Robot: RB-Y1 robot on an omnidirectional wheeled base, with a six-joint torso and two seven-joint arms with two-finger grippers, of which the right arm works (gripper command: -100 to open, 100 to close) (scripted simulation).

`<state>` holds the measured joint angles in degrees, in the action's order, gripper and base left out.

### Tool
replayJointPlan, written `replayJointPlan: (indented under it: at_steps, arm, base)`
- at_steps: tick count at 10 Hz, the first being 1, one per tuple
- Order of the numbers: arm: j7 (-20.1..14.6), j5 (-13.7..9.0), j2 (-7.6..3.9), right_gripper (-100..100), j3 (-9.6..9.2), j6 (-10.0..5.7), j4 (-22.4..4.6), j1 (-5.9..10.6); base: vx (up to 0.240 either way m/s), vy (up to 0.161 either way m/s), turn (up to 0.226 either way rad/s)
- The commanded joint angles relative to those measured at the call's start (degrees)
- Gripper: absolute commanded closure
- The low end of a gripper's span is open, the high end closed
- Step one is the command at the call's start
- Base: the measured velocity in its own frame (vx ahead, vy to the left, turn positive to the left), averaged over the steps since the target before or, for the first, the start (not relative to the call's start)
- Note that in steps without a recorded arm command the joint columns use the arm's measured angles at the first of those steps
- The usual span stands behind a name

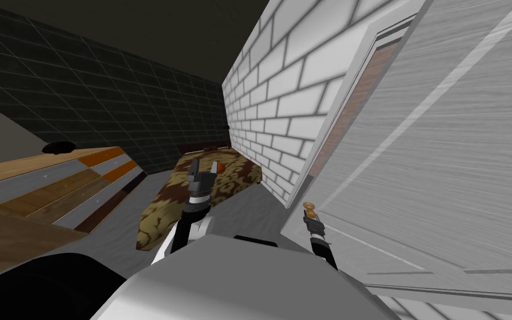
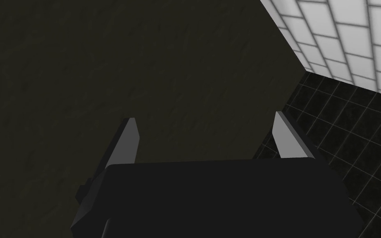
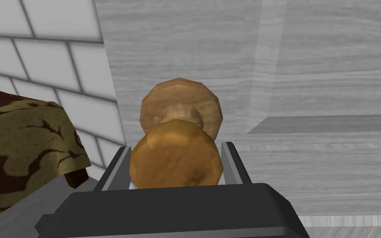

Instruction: Pull the door open

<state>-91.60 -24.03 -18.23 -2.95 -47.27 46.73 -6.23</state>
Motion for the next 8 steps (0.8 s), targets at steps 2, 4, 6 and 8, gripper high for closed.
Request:
replayJointPlan:
  at_steps: [2,4,6,8]
  arm:
    - [-2.42,1.23,-1.30,100,-2.17,-1.42,-0.02,-1.08]
    - [-4.07,2.06,-2.41,100,-3.59,-2.24,0.50,-2.00]
    - [-4.27,2.22,-2.55,100,-3.84,-2.43,0.11,-1.93]
    - [-5.96,3.06,-3.68,100,-5.22,-3.78,0.16,-3.01]
  base:
    - [-0.249,-0.023,0.111]
    - [-0.242,-0.043,0.092]
    - [-0.185,-0.015,0.050]
    - [-0.186,-0.038,0.106]
